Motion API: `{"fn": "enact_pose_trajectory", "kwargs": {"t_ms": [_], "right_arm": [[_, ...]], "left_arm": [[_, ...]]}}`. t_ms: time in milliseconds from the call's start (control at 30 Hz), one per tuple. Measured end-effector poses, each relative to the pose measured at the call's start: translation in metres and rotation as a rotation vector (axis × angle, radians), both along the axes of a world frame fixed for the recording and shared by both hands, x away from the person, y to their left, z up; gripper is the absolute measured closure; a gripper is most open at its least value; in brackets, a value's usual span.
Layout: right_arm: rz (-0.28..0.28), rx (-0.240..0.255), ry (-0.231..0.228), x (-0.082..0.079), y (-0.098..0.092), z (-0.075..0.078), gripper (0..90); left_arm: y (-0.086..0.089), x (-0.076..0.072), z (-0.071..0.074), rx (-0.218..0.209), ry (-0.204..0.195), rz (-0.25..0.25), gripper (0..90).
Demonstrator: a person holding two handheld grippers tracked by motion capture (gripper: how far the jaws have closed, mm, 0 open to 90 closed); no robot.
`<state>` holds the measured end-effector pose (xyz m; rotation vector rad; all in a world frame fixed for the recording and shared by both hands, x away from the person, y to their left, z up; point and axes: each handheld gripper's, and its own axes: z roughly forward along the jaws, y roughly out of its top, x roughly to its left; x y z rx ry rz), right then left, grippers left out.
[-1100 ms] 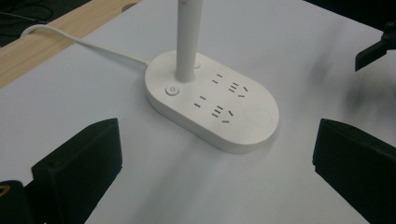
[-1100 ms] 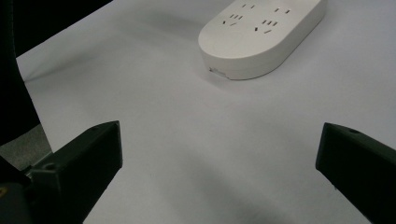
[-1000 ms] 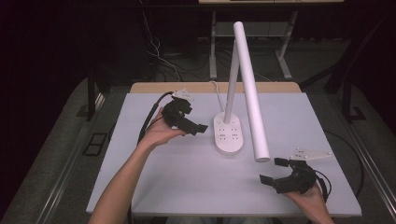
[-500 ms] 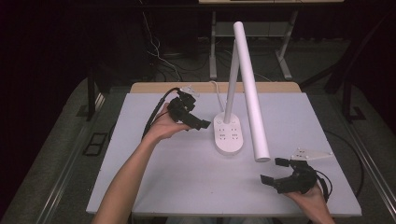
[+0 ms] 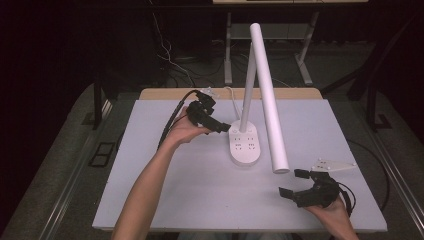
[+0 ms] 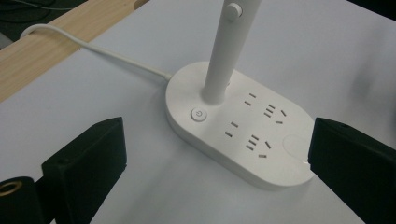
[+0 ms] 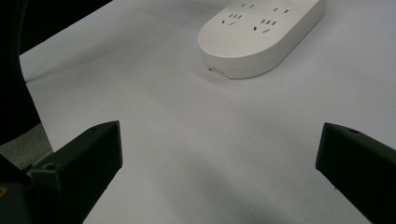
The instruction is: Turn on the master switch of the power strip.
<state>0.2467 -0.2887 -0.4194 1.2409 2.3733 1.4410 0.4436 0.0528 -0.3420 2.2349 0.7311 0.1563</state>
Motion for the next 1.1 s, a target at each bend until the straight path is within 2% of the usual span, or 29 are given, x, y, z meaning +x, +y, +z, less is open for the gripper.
{"fn": "enact_pose_trajectory", "kwargs": {"t_ms": [67,167,233,267,567,667,833,900,933,967,1100], "right_arm": [[0.001,0.001,-0.001,0.0,0.0,0.0,0.1],[0.0,0.002,-0.001,0.0,-0.001,0.0,0.0],[0.0,0.002,-0.002,0.0,-0.001,0.0,0.1],[0.0,0.002,-0.002,0.0,-0.001,0.0,0.1],[0.005,-0.001,0.0,0.0,-0.001,0.0,0.1],[0.005,-0.002,0.002,0.0,-0.001,0.0,0.0],[0.005,0.001,-0.002,0.001,-0.001,0.0,0.0],[0.003,0.002,-0.002,0.001,-0.002,0.0,0.1],[0.003,0.002,0.0,0.001,-0.002,0.0,0.0],[-0.001,0.005,0.001,0.001,-0.002,0.0,0.0],[-0.001,0.006,-0.001,0.002,-0.003,0.0,0.1]], "left_arm": [[-0.003,0.002,-0.001,0.001,0.004,0.003,4.0],[-0.006,0.008,-0.001,0.012,-0.016,-0.01,5.7],[-0.008,0.01,-0.003,-0.005,-0.018,0.002,6.3],[-0.008,0.012,-0.002,0.01,-0.021,-0.005,6.3],[-0.013,0.02,-0.01,-0.001,-0.042,0.01,11.3],[-0.015,0.023,-0.015,-0.021,-0.024,0.025,13.2],[-0.018,0.026,-0.021,-0.021,-0.006,0.019,15.9],[-0.02,0.027,-0.024,-0.034,-0.001,0.038,16.9],[-0.019,0.028,-0.025,-0.019,0.004,0.032,18.2],[-0.021,0.027,-0.027,-0.038,0.006,0.051,20.0],[-0.021,0.03,-0.031,-0.038,0.012,0.059,28.4]]}}
